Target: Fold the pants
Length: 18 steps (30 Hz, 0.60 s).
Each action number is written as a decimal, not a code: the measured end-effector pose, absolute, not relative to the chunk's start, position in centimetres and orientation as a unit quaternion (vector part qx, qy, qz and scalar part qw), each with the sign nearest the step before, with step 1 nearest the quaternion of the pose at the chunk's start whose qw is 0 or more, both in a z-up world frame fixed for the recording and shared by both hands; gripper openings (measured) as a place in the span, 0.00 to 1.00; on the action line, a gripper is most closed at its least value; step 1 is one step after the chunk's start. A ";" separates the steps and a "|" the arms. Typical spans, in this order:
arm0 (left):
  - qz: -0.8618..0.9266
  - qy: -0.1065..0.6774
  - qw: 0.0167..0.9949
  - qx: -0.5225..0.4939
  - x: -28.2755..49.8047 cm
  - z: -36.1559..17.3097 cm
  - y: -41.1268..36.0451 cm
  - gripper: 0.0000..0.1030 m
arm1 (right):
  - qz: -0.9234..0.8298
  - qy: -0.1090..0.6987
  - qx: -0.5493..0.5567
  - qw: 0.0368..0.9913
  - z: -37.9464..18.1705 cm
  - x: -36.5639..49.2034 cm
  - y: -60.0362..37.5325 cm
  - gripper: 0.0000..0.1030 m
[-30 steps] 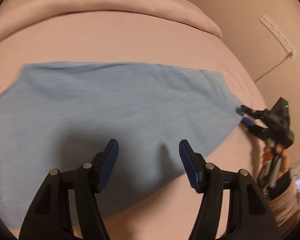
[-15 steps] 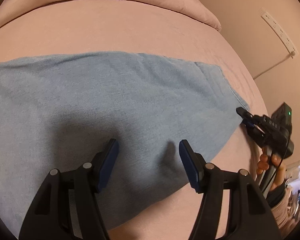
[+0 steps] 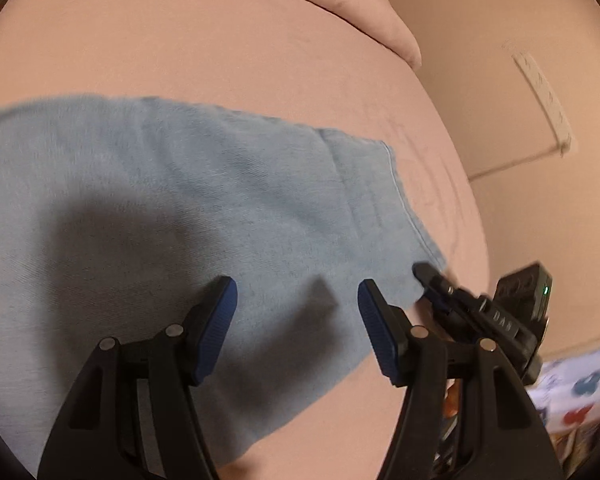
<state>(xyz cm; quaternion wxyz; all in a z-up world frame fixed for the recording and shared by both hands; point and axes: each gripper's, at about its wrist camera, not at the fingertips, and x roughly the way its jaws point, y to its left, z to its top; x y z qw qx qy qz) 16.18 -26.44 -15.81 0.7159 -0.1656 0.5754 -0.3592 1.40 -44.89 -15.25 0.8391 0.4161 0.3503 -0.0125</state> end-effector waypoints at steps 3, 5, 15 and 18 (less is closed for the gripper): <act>-0.360 0.585 0.699 -0.199 16.5 -15.9 -25.3 0.57 | -0.024 0.356 0.385 0.851 -13.9 2.0 -44.0 0.15; -0.360 0.587 0.693 -0.213 16.6 -15.9 -24.6 0.55 | -0.034 0.347 0.341 0.873 -12.0 2.3 -42.6 0.15; -0.397 0.523 0.662 -0.362 16.1 -12.3 -18.6 0.80 | 0.051 0.310 0.096 0.944 -4.8 3.8 -29.8 0.15; -0.403 0.520 0.649 -0.380 16.0 -12.0 -17.7 0.80 | 0.081 0.313 0.051 0.945 -5.3 4.0 -25.7 0.15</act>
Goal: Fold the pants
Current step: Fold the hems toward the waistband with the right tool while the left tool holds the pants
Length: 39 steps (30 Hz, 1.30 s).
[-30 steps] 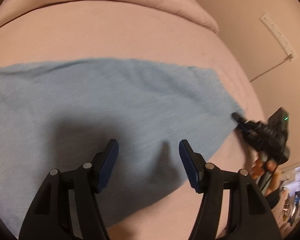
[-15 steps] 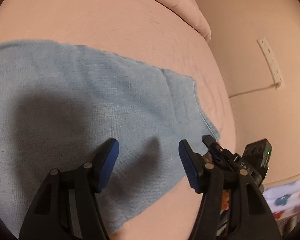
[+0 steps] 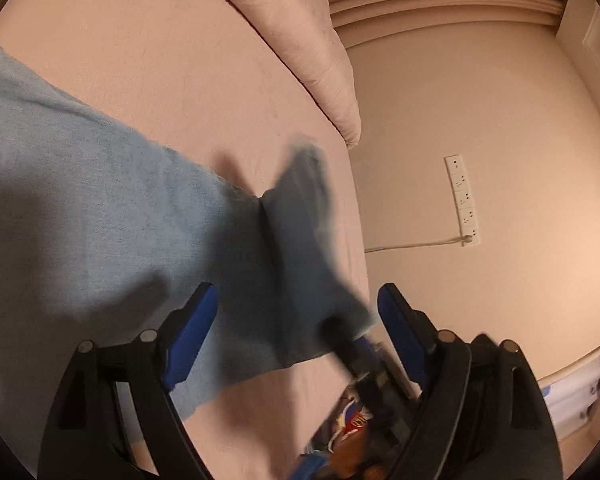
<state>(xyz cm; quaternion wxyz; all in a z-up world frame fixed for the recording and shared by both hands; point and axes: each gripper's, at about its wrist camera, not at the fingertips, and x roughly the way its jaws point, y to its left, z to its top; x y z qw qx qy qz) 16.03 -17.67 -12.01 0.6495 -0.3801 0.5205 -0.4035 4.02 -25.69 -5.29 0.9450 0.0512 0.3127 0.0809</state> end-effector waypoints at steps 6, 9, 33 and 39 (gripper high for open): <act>-0.372 0.540 0.640 -0.400 16.0 -13.7 -15.6 0.79 | 0.122 0.326 0.005 0.938 -6.6 4.0 -20.2 0.15; -0.354 0.548 0.633 -0.417 15.8 -14.9 -15.0 0.72 | 0.140 0.330 -0.008 0.934 -6.8 3.7 -19.0 0.15; -0.278 0.494 0.750 -0.340 14.5 -12.1 -6.8 0.16 | 0.235 0.331 -0.049 0.912 -7.5 4.8 -11.0 0.15; -0.234 0.520 0.761 -0.310 15.2 -14.1 -5.9 0.17 | 0.255 0.361 -0.054 0.895 -9.7 5.8 -9.1 0.15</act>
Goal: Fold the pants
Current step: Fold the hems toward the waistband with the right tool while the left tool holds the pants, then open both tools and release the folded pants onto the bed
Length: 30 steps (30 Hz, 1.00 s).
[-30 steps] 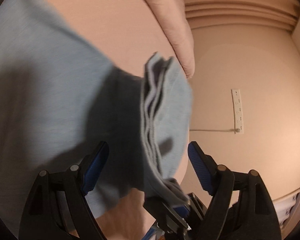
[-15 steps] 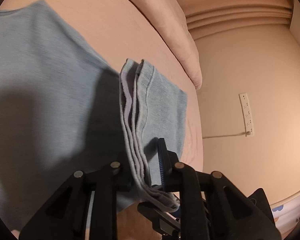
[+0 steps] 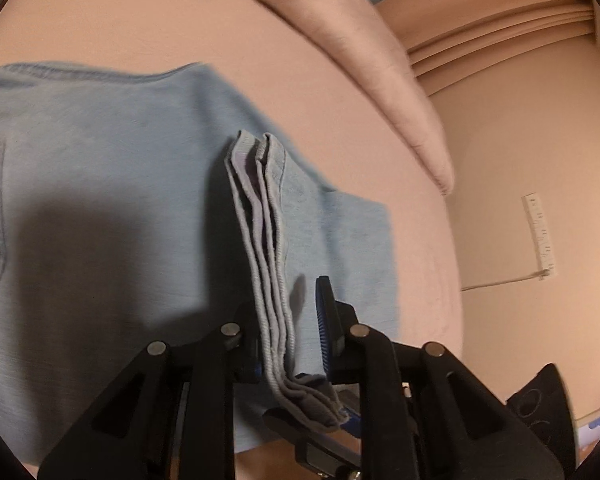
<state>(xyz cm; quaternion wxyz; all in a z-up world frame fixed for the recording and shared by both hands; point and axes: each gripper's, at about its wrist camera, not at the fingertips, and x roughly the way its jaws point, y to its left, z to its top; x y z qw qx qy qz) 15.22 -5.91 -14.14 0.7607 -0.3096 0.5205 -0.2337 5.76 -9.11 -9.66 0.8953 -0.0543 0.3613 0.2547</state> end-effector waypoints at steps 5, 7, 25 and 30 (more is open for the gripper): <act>-0.210 0.524 0.771 -0.294 15.0 -14.1 -4.8 0.38 | 0.258 0.398 -0.031 0.880 -10.7 6.5 -9.7 0.33; -0.203 0.515 0.782 -0.286 14.8 -13.4 -4.3 0.51 | 0.257 0.409 -0.015 0.875 -10.7 6.4 -10.7 0.56; -0.216 0.492 0.843 -0.029 12.3 -11.7 -10.8 0.63 | 0.136 0.404 0.099 0.899 -7.3 13.1 -24.6 0.49; -0.221 0.504 0.835 -0.004 12.8 -13.8 -11.8 0.63 | 0.131 0.427 0.064 0.892 -7.8 15.9 -24.3 0.27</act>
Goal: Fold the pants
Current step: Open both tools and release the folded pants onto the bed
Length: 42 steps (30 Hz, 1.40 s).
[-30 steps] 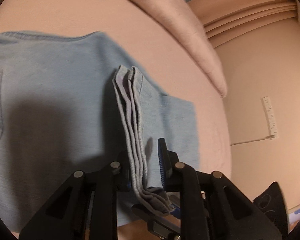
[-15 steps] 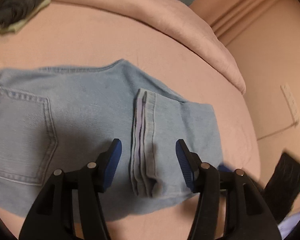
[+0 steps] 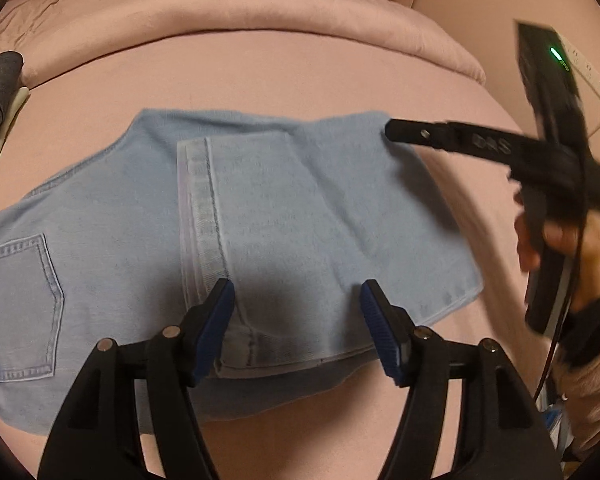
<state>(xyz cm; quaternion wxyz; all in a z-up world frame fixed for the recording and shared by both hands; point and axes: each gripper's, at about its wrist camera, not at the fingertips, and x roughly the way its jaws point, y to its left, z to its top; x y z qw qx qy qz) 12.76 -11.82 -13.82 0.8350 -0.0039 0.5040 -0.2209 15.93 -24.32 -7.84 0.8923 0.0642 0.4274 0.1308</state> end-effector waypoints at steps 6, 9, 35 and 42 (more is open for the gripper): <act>-0.222 0.510 0.831 0.004 13.5 -15.3 -11.9 0.67 | 0.112 0.484 -0.008 0.868 -10.3 17.6 -23.9 0.20; -0.229 0.509 0.830 0.006 13.2 -15.1 -12.8 0.76 | 0.110 0.480 -0.012 0.870 -9.6 17.1 -24.1 0.20; -0.205 0.517 0.826 -0.096 12.6 -13.7 -9.7 0.78 | 0.125 0.463 -0.040 0.876 -9.5 6.5 -20.8 0.20; -0.154 0.500 0.836 -0.168 9.8 -12.7 -2.4 0.78 | 0.132 0.440 -0.046 0.887 -8.6 5.8 -19.5 0.20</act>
